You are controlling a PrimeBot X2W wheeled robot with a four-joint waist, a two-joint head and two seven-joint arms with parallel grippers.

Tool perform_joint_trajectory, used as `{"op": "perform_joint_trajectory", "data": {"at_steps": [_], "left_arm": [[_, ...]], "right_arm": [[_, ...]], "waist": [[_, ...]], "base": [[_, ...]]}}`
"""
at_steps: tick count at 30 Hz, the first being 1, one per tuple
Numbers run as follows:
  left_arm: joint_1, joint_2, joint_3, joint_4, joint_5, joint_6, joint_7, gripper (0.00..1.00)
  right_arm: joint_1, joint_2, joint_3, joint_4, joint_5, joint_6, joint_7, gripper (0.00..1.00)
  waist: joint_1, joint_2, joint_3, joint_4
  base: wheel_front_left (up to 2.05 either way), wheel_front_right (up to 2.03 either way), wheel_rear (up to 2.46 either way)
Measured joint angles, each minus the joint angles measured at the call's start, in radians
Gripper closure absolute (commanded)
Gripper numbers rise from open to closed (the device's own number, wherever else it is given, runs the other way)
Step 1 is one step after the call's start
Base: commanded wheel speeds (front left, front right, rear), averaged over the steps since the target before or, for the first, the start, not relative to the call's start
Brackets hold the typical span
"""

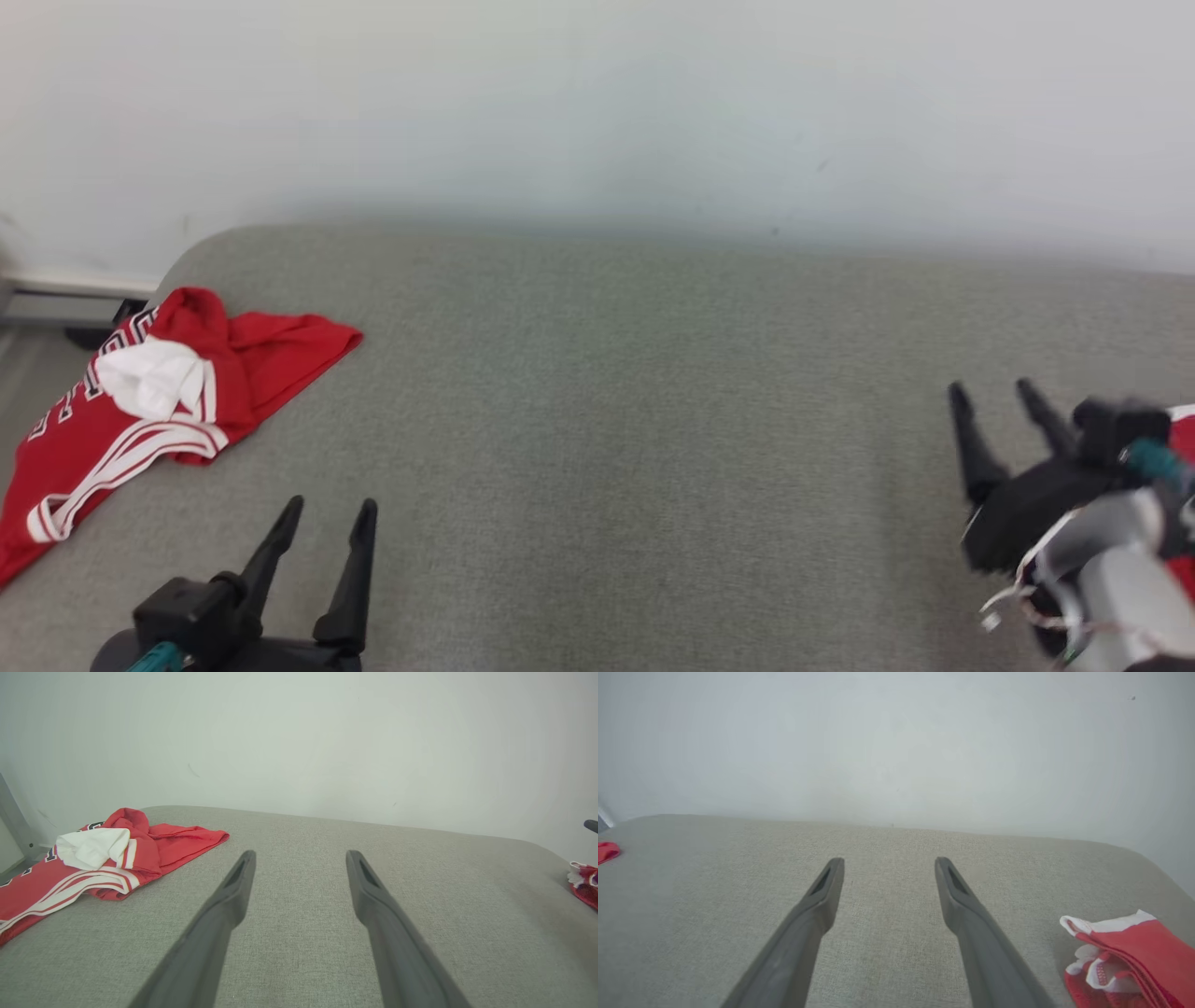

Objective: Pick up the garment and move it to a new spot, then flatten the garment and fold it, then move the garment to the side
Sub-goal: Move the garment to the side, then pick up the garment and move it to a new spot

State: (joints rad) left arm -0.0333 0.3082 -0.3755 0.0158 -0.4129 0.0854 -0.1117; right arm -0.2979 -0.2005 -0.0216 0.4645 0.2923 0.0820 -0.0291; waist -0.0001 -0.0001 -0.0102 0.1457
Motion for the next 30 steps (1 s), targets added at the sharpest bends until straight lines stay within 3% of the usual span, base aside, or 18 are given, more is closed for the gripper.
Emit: {"op": "perform_joint_trajectory", "data": {"at_steps": [11, 30], "left_arm": [[0.056, -0.007, 0.071, -0.002, 0.009, 0.029, -0.049, 0.0], [0.074, -0.018, 0.087, 0.011, 0.011, 0.03, -0.038, 0.0]], "right_arm": [[0.223, 0.121, 0.008, -0.192, 0.02, -0.029, -0.168, 0.0], [0.32, 0.136, 0.007, -0.28, 0.059, -0.075, -0.188, 0.0]], "waist": [[0.0, 0.0, -0.067, -0.084], [0.0001, 0.0002, -0.09, -0.111]], "base": [[0.0, 0.0, 0.0], [0.0, 0.0, 0.0]]}}
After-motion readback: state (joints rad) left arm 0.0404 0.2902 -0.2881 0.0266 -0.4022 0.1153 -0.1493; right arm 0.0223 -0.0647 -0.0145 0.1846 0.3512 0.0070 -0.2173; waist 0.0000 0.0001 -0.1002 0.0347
